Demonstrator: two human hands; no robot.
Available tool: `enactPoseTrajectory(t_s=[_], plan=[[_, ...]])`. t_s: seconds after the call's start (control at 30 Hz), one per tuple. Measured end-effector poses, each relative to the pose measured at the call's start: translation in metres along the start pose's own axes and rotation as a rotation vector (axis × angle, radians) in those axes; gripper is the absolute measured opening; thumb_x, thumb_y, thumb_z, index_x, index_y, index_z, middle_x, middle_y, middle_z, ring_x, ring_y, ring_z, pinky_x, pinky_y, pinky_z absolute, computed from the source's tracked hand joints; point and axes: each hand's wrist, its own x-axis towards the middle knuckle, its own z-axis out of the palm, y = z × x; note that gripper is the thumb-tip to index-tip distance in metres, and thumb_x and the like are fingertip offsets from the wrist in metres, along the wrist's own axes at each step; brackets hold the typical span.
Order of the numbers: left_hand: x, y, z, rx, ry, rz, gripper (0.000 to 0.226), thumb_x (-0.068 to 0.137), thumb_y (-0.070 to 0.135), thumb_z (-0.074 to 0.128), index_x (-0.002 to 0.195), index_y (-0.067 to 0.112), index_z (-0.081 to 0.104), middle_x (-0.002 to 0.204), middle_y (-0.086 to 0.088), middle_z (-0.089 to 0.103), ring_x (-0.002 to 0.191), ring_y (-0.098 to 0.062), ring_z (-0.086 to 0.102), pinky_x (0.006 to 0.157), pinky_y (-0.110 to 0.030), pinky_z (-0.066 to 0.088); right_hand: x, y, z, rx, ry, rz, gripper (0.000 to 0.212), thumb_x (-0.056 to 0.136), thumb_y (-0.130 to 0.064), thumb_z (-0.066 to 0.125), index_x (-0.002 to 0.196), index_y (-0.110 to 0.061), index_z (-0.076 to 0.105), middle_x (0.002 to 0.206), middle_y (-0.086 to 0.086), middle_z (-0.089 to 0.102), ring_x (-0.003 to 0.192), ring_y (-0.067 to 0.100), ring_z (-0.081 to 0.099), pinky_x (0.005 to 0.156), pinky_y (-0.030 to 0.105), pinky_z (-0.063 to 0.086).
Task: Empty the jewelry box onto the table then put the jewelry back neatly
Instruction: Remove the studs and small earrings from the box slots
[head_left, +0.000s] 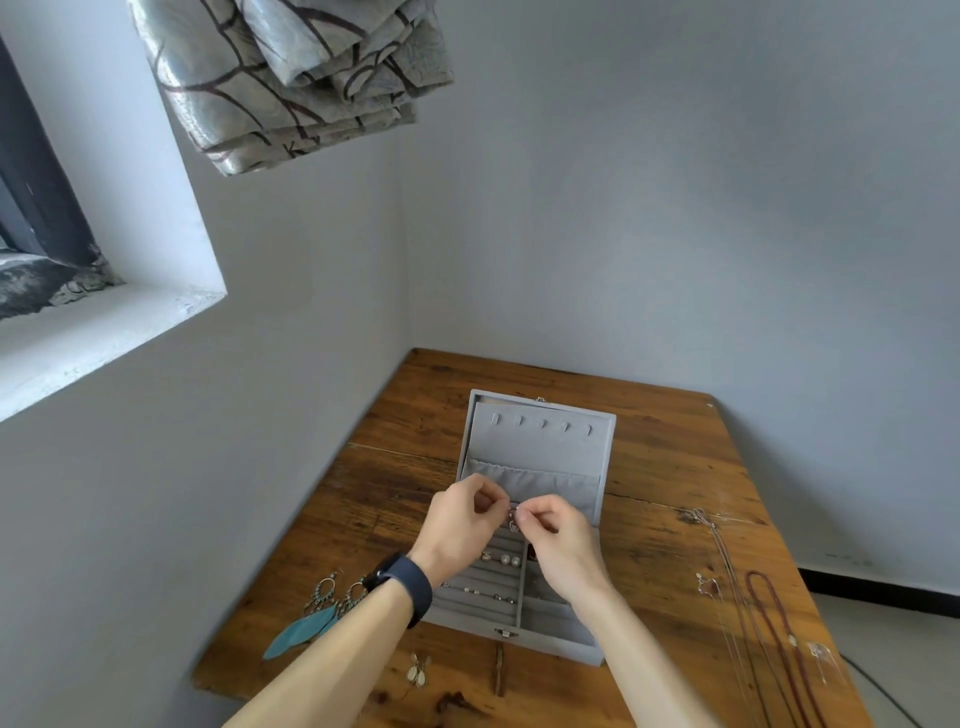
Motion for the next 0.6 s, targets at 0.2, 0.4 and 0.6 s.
enactPoseTrajectory(t_s=[0.2,0.4,0.6], plan=[[-0.041,0.008,-0.031,-0.083,-0.032,0.001,0.006,0.089,0.028,0.070,0.093,0.032,0.073,0.085,0.015,0.074,0.082,0.007,0.065,0.069,-0.007,0.048,-0.052,-0.009,-0.009,0.125,0.022,-0.043,0.015,0.097,-0.021,0.063,0.105,-0.033,0.065,0.094,-0.014,0.073,0.088,0.000,0.067,0.077,0.021,0.054],[-0.103,-0.013,-0.050,0.089,-0.150,0.035,0.009,0.090,0.031,0.069,0.094,0.035,0.076,0.089,0.023,0.072,0.088,0.010,0.064,0.074,-0.008,0.050,-0.116,0.012,0.000,-0.008,-0.029,-0.098,0.014,0.094,-0.023,0.068,0.101,-0.035,0.071,0.092,-0.027,0.071,0.091,-0.011,0.065,0.073,0.002,0.044],[-0.146,-0.031,-0.048,0.244,-0.197,0.044,0.011,0.089,0.030,0.069,0.096,0.034,0.077,0.088,0.022,0.071,0.088,0.014,0.060,0.072,-0.004,0.047,-0.152,0.037,0.020,-0.146,-0.105,-0.102,0.012,0.091,-0.033,0.069,0.100,-0.040,0.074,0.094,-0.034,0.068,0.096,-0.013,0.061,0.076,0.002,0.045]])
